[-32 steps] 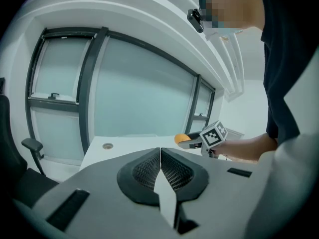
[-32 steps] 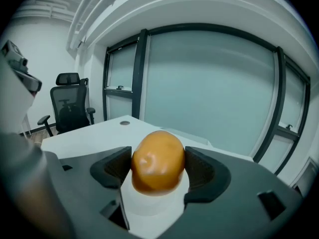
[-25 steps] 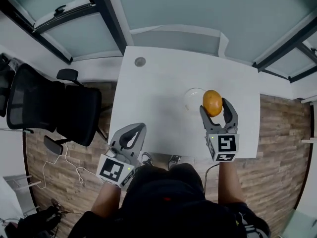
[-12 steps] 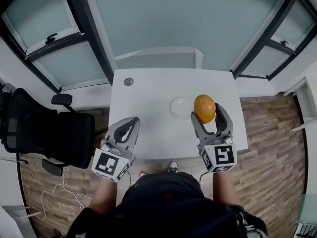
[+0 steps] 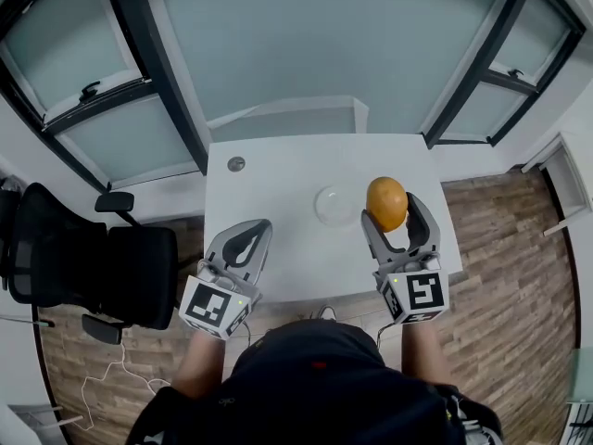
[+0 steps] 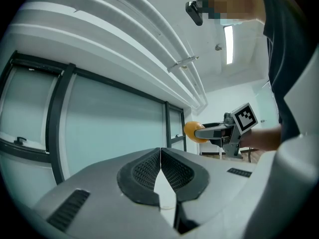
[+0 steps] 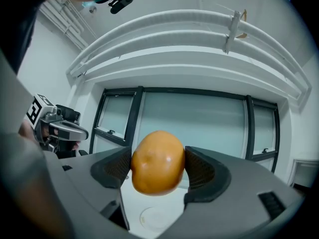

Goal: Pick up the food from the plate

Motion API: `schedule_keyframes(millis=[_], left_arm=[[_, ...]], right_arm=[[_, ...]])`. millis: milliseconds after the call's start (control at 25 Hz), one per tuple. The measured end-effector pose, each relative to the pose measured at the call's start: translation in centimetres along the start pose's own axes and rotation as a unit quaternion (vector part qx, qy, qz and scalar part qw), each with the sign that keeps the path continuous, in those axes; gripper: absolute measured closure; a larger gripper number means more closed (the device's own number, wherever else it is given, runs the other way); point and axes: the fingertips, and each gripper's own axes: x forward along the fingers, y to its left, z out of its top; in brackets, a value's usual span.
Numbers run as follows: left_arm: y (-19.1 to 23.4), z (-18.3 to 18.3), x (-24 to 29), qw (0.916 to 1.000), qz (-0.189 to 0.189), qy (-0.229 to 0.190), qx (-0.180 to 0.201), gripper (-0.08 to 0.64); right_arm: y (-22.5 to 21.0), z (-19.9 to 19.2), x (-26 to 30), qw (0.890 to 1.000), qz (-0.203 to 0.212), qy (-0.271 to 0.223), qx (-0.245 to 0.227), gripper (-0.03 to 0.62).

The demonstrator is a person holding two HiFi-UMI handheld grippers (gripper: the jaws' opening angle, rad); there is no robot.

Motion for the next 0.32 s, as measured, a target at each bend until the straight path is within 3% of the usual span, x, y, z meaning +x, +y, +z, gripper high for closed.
schedule_keyframes(millis=[320], left_arm=[[-0.39,0.1,-0.07,1.0,-0.001,0.0,-0.001,0.537]], right_arm=[[0.1,0.01,-0.4,1.0,0.002,0.002,0.001,0.242]])
